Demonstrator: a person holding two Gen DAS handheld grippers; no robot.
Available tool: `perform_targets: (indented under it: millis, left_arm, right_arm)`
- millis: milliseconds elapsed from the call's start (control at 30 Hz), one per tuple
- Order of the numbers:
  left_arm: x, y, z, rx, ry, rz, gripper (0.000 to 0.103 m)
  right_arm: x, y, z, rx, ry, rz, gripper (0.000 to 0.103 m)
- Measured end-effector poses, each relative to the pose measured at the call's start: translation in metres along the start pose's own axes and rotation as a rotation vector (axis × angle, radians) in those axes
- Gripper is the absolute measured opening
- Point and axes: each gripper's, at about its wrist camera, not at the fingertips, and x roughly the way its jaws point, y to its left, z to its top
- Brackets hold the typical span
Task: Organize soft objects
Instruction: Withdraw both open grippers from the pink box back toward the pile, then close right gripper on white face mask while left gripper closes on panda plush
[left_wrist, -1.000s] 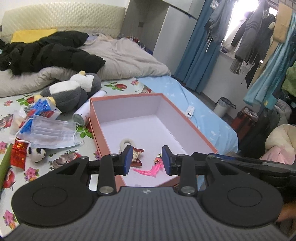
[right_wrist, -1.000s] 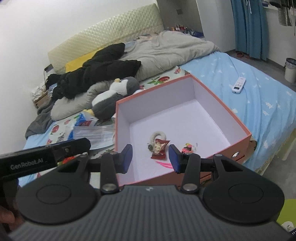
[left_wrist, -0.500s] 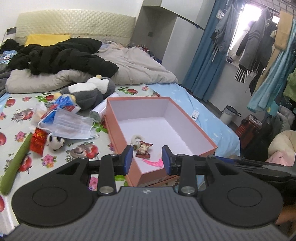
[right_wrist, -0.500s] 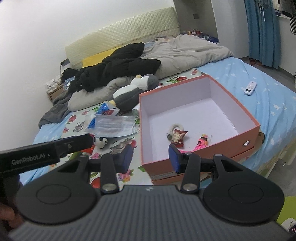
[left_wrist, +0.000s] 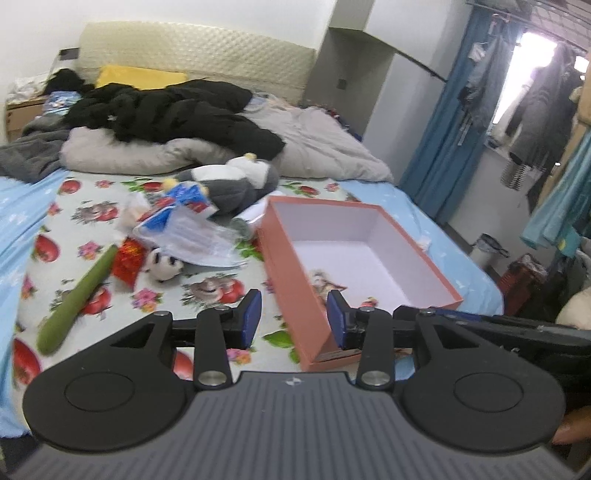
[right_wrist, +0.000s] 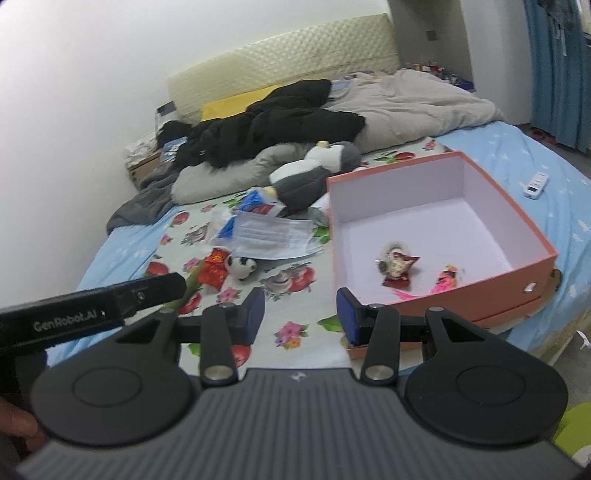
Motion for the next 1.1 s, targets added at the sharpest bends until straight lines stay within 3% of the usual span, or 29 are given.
perform_targets:
  millis: [533,867,1100]
  left_arm:
    - [-0.05,0.055,-0.026,-0.074,-0.043,0.158,0.045]
    - [-0.017,0.085,-0.019,-0.156,0.006,0.183,0.046]
    - [0.026,0.117,-0.003,-0.208,0.05,0.199,0.052]
  right_arm:
    - [0.027,0.062,-0.012,-0.12,0.07,0.137,0.046]
    - [0.063,0.072,-0.015,-0.164,0.154,0.12,0.046]
    - [0.108,0.076,-0.002,-0.21,0.206,0.093,0.046]
